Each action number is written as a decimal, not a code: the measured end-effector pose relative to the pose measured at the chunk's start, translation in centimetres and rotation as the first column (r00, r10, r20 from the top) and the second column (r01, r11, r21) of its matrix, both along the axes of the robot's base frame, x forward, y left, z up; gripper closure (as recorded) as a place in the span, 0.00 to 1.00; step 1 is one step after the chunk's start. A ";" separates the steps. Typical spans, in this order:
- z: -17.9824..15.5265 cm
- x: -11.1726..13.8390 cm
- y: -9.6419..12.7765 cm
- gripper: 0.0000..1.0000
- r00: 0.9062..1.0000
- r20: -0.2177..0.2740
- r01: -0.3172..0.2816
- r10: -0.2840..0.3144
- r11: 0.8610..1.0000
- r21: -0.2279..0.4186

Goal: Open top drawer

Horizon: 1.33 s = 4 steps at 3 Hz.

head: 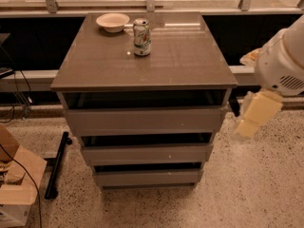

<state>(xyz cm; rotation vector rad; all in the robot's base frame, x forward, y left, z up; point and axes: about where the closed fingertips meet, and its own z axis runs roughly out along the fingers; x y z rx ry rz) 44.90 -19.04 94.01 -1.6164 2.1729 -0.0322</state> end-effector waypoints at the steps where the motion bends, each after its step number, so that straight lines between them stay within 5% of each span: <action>1: -2.0 1.7 1.8 0.00 0.997 0.061 0.032 -0.037 0.996 0.087; 2: -1.6 2.9 2.2 0.00 0.992 0.115 0.040 -0.052 0.993 0.109; 4: -2.2 3.4 2.8 0.00 0.991 0.119 0.054 -0.069 0.991 0.122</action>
Offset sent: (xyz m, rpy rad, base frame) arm 0.0168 0.0177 -0.0200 0.0856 -0.0624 -0.0344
